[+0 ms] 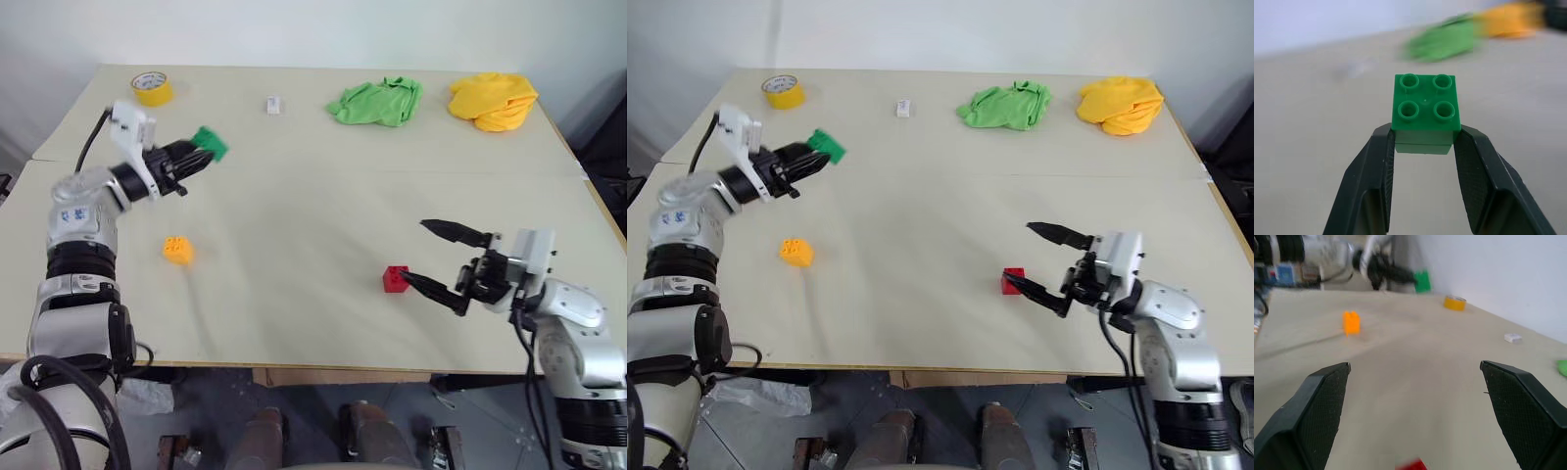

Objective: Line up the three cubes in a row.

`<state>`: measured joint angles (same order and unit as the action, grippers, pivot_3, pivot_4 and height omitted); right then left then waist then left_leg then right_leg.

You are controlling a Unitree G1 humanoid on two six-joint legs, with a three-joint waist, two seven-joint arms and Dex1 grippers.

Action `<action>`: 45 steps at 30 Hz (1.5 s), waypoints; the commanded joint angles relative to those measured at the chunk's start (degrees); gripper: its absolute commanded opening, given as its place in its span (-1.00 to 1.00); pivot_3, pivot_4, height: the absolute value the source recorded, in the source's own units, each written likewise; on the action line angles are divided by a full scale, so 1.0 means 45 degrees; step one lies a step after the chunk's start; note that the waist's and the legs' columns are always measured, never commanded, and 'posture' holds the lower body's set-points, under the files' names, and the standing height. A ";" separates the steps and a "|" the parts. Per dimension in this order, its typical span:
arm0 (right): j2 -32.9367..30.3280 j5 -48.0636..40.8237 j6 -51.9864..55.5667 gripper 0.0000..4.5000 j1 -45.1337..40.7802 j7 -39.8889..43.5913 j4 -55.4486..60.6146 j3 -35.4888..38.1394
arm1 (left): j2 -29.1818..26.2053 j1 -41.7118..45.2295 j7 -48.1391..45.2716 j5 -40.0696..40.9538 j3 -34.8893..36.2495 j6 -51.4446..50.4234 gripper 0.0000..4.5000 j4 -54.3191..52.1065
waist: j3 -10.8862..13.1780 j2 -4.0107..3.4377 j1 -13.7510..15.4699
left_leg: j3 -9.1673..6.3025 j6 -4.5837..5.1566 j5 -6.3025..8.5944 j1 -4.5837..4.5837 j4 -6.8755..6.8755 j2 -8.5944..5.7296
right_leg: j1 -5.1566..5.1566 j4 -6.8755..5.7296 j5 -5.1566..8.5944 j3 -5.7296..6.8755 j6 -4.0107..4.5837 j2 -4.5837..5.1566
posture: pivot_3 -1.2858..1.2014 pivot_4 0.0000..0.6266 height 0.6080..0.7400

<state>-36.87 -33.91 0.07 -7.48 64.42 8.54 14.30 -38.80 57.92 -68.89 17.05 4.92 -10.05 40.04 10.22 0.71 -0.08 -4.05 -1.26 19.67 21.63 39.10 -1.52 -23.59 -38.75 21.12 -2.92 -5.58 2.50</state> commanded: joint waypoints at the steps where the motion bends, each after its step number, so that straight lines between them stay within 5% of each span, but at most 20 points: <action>1: -0.0720 -0.0266 -0.0237 1.00 0.0493 0.0553 -0.0079 0.1073 | -0.0222 -0.0772 -0.2841 0.0368 -0.1680 -0.1484 -0.36 -0.3000 | -0.0011 -0.0019 -0.0014 | 0.0000 0.0001 0.0000 -0.0002 -0.0007 0.0000 | 0.0003 -0.0007 0.0000 0.0000 0.0000 0.0000 | 0.03 -0.52 1.00; 6: -0.1267 -0.0247 -0.0379 1.00 0.1385 0.0812 -0.0209 0.2050 | 0.0889 -0.2552 -0.2372 -0.1082 -0.5014 -0.2898 -0.36 -0.7055 | -0.0011 -0.0019 -0.0023 | 0.0012 0.0008 -0.0006 -0.0028 0.0001 0.0018 | 0.0017 -0.0010 0.0000 -0.0035 0.0000 -0.0023 | 0.03 -0.52 1.00; 11: -0.0850 -0.0339 -0.0387 1.00 0.2060 0.0327 0.0790 0.2118 | 0.2042 -0.3404 0.0228 -0.2680 -0.5837 -0.2847 -0.36 -0.7772 | 0.0002 0.0002 -0.0054 | 0.0020 0.0042 -0.0035 -0.0046 0.0017 0.0012 | 0.0037 -0.0031 -0.0021 -0.0062 -0.0021 -0.0030 | 0.03 -0.52 1.00; 18: -0.1244 -0.0246 -0.0209 1.00 0.2927 0.0499 0.1461 0.2151 | 0.2779 -0.3424 0.1668 -0.3258 -0.5821 -0.2467 -0.36 -0.7035 | -0.0001 -0.0002 0.0042 | 0.0032 0.0043 -0.0048 -0.0081 0.0015 0.0002 | 0.0065 -0.0043 -0.0031 -0.0071 -0.0030 -0.0025 | 0.03 -0.52 1.00; 26: -0.1424 -0.0403 -0.0441 1.00 0.3391 0.1406 0.1435 0.1983 | 0.1733 -0.3747 0.0886 -0.3167 -0.5843 -0.2987 -0.36 -0.7636 | -0.0001 -0.0003 -0.0009 | 0.0031 0.0042 -0.0051 -0.0089 0.0008 0.0001 | 0.0072 -0.0031 -0.0035 -0.0072 -0.0032 -0.0026 | 0.03 -0.52 1.00; 37: -0.1285 -0.0166 -0.1139 1.00 0.2706 0.2625 0.0859 0.1070 | 0.2021 -0.3908 0.1035 -0.3228 -0.6003 -0.3100 -0.36 -0.7824 | -0.0001 -0.0003 0.0046 | 0.0028 0.0043 -0.0050 -0.0103 0.0013 -0.0001 | 0.0096 -0.0020 -0.0036 -0.0069 -0.0033 -0.0019 | 0.03 -0.52 1.00; 45: -0.1063 -0.0357 -0.0672 1.00 0.2259 0.2285 0.1082 0.0336 | 0.1465 -0.4465 0.0557 -0.1370 -0.4065 -0.3498 0.69 -0.9584 | 0.0001 0.0002 -0.0024 | 0.0024 0.0043 -0.0050 -0.0087 0.0012 0.0001 | 0.0081 -0.0012 -0.0036 -0.0067 -0.0033 -0.0017 | 0.03 -0.52 1.00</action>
<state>-41.71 -34.12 -3.35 3.40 75.05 12.06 15.62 -30.15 37.71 -65.33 8.71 -17.14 -25.84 0.75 10.23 0.72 -0.19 -3.94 -1.08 19.44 21.25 39.15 -1.51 -23.25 -38.82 20.96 -3.23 -5.73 2.41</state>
